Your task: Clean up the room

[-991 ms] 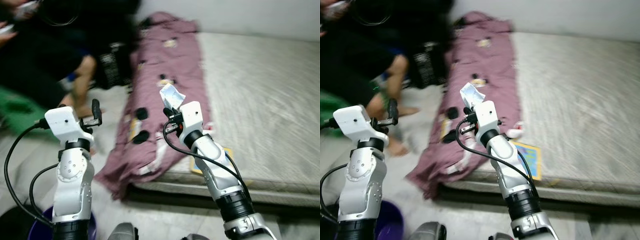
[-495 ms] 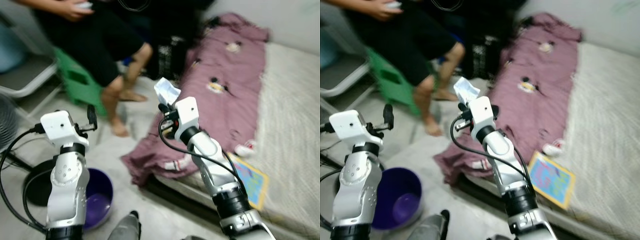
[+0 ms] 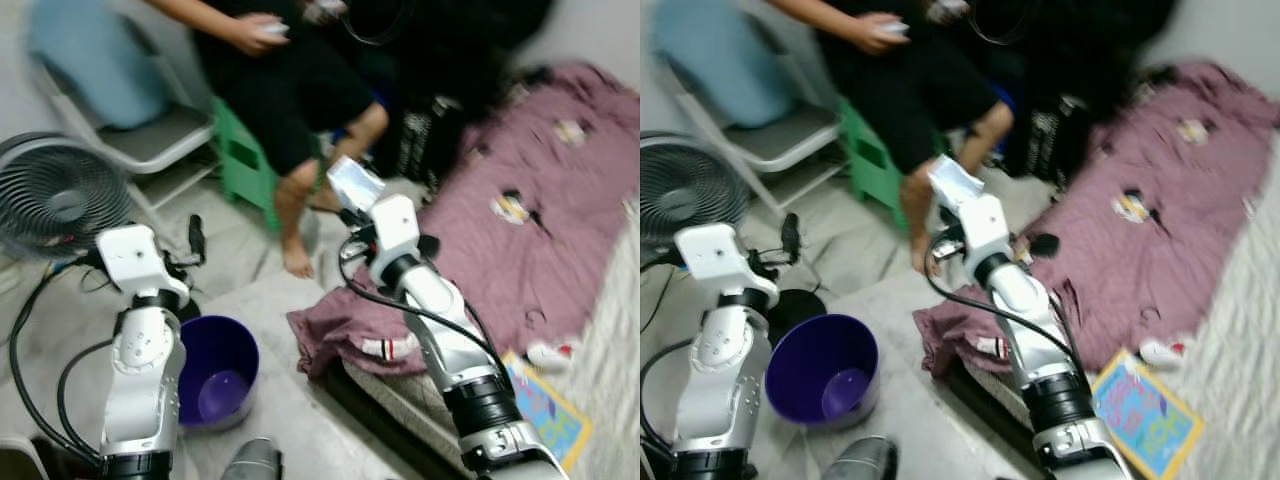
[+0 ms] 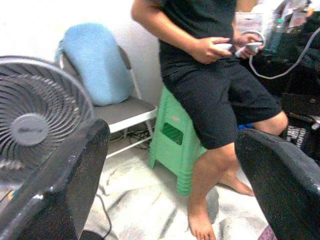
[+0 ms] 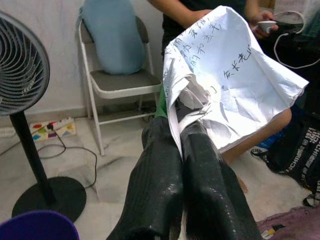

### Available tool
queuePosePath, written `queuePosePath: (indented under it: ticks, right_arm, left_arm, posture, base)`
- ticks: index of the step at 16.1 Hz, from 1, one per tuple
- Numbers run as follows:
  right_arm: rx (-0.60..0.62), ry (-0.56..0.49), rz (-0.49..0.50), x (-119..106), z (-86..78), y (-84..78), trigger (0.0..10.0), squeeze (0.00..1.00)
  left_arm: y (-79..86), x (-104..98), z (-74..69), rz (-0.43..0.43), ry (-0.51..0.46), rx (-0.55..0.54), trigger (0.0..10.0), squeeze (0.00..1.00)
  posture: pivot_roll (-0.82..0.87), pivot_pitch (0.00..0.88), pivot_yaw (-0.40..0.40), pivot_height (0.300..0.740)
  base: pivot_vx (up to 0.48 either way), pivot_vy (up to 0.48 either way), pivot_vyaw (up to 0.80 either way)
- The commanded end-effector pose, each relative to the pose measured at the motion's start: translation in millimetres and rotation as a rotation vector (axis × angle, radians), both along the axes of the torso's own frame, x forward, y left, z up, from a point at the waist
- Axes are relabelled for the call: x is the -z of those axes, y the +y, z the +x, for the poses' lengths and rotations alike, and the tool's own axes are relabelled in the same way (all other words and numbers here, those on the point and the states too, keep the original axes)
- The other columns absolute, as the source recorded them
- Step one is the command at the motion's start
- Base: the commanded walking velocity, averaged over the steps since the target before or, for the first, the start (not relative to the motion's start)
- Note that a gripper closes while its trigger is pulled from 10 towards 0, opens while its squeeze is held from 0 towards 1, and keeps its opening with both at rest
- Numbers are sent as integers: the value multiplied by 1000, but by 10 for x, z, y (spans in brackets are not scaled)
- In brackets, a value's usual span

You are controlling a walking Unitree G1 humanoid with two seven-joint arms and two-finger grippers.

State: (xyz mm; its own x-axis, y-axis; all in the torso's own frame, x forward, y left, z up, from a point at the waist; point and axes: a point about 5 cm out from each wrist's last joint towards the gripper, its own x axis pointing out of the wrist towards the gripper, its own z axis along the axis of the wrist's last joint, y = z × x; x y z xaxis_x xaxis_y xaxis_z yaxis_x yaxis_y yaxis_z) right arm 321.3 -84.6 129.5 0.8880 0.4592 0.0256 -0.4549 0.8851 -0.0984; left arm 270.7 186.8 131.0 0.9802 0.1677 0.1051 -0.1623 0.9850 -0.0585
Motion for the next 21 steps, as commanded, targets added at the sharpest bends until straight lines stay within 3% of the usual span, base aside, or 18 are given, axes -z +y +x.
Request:
queuePosePath:
  ticks: [1, 6, 10, 12, 15, 21]
  right_arm:
    - [-17, -14, 4, -32, 15, 69, 10000, 0]
    - [-25, -10, 20, -10, 24, 110, 10000, 0]
    - [-97, 9, 8, 19, 35, 235, 10000, 0]
    - [-106, 6, 10, 16, 48, 291, 10000, 0]
    - [-86, -8, 5, 10, 52, 273, 10000, 0]
    - [-58, -31, -27, 19, 22, 187, 10000, 0]
  left_arm:
    - [30, 21, 3, 16, 8, 1, 10000, 0]
    - [-1, 2, 2, 14, -6, -8, 10000, 0]
    - [82, 67, -159, -1, -3, -95, 10000, 0]
    - [39, 96, -201, -9, 1, -97, 10000, 0]
    - [-18, 66, -128, -4, -5, -62, 10000, 0]
    - [-57, 71, -66, 0, -5, -31, 10000, 0]
  posture:
    - [74, 0, -34, 740]
    - [111, 0, -58, 740]
    - [159, 0, -118, 740]
    - [167, 0, -119, 740]
    - [139, 0, -90, 740]
    - [89, 18, -66, 740]
  base:
    - [0, 0, 800]
    - [0, 0, 799]
    - [0, 0, 0]
    - [0, 0, 0]
    - [0, 0, 0]
    - [0, 0, 800]
